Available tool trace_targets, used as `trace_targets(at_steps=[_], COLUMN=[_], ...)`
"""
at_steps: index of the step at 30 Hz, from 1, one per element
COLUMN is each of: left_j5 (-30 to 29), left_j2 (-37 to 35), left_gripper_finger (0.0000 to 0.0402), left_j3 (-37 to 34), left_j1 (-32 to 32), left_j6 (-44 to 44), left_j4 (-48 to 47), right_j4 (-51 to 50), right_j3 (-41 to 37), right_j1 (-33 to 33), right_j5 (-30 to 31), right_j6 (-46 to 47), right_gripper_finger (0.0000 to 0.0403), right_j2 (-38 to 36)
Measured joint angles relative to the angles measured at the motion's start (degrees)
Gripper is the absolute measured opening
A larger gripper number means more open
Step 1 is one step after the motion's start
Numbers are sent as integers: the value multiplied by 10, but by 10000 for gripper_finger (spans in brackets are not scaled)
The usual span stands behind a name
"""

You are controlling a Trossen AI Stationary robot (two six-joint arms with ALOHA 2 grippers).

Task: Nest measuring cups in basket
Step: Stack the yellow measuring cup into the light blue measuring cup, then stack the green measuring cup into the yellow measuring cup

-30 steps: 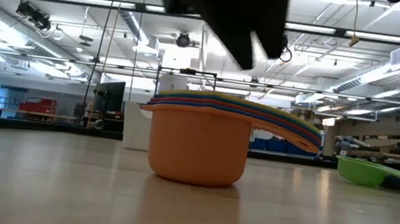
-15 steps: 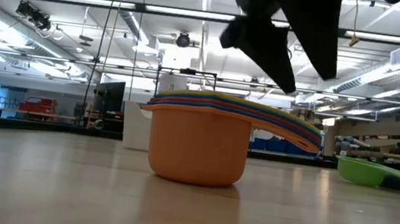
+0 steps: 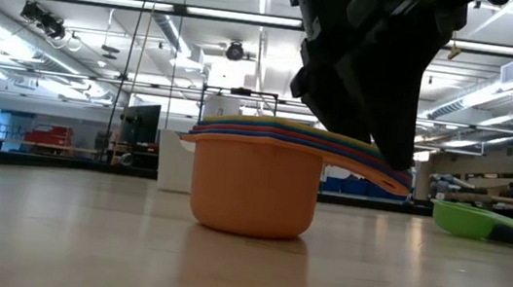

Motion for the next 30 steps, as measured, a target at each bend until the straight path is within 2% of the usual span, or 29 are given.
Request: trace_targets(at_steps=[7, 11, 17, 25, 28, 30], left_j5=[11, -9, 32, 44, 45, 43], left_j2=[0, 0, -1, -1, -1, -1], left_gripper_finger=[220, 224, 243, 229, 224, 221], left_j3=[0, 7, 10, 10, 10, 10], left_j1=[3, 2, 26, 54, 66, 74], left_j6=[2, 7, 13, 81, 107, 121], left_j4=[9, 32, 68, 123, 150, 168], right_j4=[7, 8, 8, 10, 53, 117], right_j3=[0, 0, 0, 0, 0, 0], right_j1=[0, 0, 0, 0, 0, 0], right_j5=[1, 1, 1, 4, -1, -17], right_j6=[-3, -3, 1, 29, 27, 9], right_gripper_finger=[217, 217, 217, 217, 217, 217], right_j2=[0, 0, 0, 3, -1, -4])
